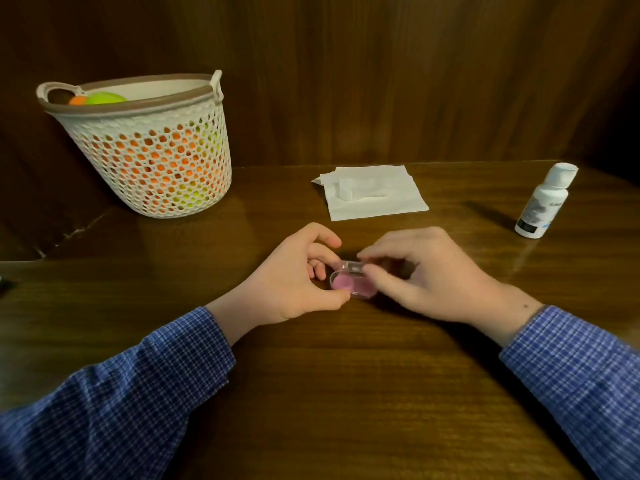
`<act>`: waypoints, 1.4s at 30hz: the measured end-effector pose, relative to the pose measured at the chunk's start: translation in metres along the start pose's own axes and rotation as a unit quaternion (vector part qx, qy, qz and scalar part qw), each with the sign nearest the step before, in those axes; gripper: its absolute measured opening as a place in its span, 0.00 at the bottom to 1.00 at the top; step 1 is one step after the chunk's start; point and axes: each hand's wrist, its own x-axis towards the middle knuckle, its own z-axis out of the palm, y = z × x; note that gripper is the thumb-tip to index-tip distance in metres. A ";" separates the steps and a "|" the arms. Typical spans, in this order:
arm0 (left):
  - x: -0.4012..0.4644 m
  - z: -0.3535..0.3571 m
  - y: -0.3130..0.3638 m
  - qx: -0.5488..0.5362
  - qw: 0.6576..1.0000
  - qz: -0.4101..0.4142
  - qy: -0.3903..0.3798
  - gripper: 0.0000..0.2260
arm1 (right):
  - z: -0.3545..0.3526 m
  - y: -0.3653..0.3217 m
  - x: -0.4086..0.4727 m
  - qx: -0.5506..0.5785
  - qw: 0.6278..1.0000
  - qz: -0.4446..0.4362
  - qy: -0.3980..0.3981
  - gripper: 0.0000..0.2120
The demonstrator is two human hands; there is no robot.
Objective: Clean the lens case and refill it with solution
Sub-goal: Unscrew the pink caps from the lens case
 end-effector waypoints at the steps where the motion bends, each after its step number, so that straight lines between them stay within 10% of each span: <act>1: 0.000 0.000 0.000 0.004 1.000 -0.001 0.002 0.30 | 0.001 0.004 0.000 0.022 0.999 0.020 0.015 0.13; 12: -0.001 0.009 0.004 0.020 0.998 -0.023 0.060 0.30 | 0.019 0.025 0.009 0.163 0.946 0.264 0.093 0.06; 42: -0.002 0.012 0.002 0.066 0.995 -0.026 0.077 0.30 | 0.015 0.001 -0.006 0.041 0.977 0.209 -0.025 0.09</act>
